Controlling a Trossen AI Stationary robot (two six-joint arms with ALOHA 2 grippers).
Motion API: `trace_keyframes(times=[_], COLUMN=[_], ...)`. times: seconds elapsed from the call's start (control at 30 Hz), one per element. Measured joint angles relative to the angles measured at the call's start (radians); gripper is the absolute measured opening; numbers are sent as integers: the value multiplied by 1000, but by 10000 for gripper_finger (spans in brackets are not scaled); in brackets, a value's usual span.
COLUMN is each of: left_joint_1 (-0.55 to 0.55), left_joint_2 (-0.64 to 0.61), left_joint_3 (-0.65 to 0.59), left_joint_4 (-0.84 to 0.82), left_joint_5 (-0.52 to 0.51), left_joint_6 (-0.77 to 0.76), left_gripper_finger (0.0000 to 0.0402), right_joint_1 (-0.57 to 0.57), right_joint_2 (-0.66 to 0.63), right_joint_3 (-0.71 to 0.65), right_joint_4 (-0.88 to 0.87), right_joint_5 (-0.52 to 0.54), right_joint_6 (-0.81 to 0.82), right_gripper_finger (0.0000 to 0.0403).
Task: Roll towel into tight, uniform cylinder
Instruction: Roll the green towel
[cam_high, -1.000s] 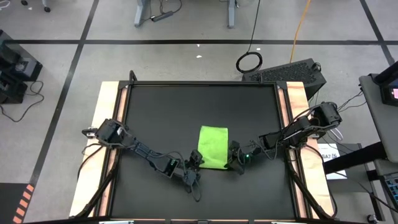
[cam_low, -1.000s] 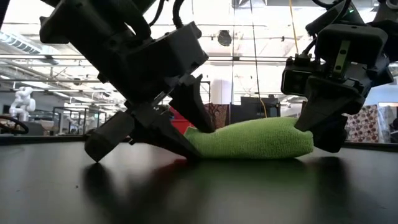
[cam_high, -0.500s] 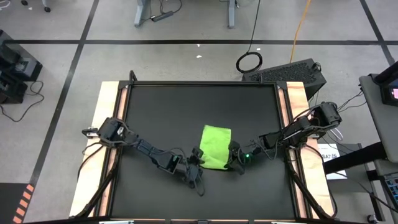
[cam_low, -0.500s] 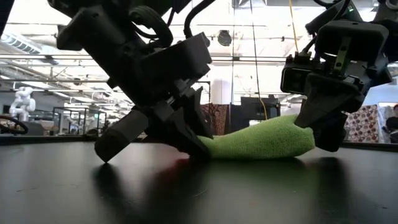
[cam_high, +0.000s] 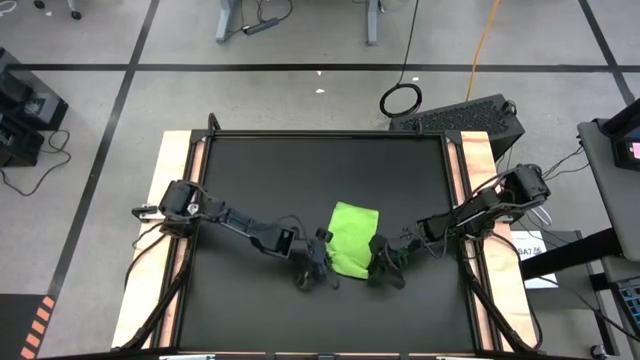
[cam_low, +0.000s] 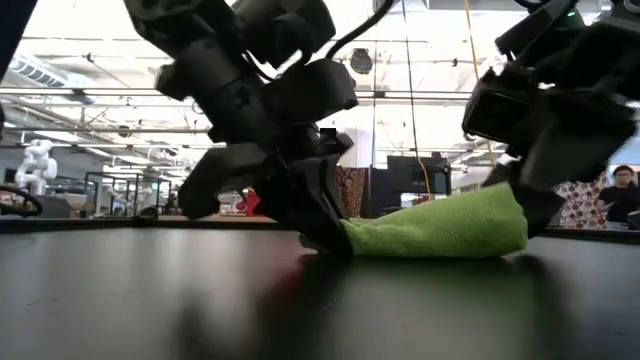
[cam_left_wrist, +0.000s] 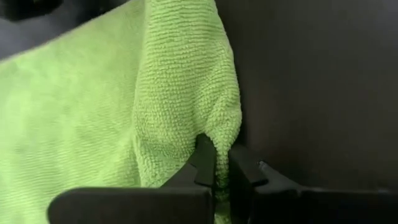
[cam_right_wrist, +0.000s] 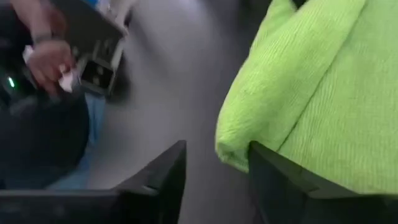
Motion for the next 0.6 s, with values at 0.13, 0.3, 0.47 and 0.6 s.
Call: trace_keyframes(times=[0.13, 0.3, 0.47, 0.6], left_joint_1=[41, 73, 106, 125], left_joint_2=[1, 2, 3, 5], left_joint_3=[1, 2, 2, 3], left_joint_4=[1, 9, 18, 25], left_joint_5=[158, 337, 442, 485], left_joint_6=[-43, -68, -121, -138], left_gripper_finger=[15, 15, 15, 15], right_joint_1=[41, 96, 153, 209], right_joint_2=[0, 0, -2, -3], right_joint_3=[0, 0, 2, 13], right_joint_4=[-57, -131, -143, -148], right_joint_5=[25, 107, 180, 230], right_joint_6=[-63, -127, -172, -220], right_gripper_finger=[185, 189, 175, 163])
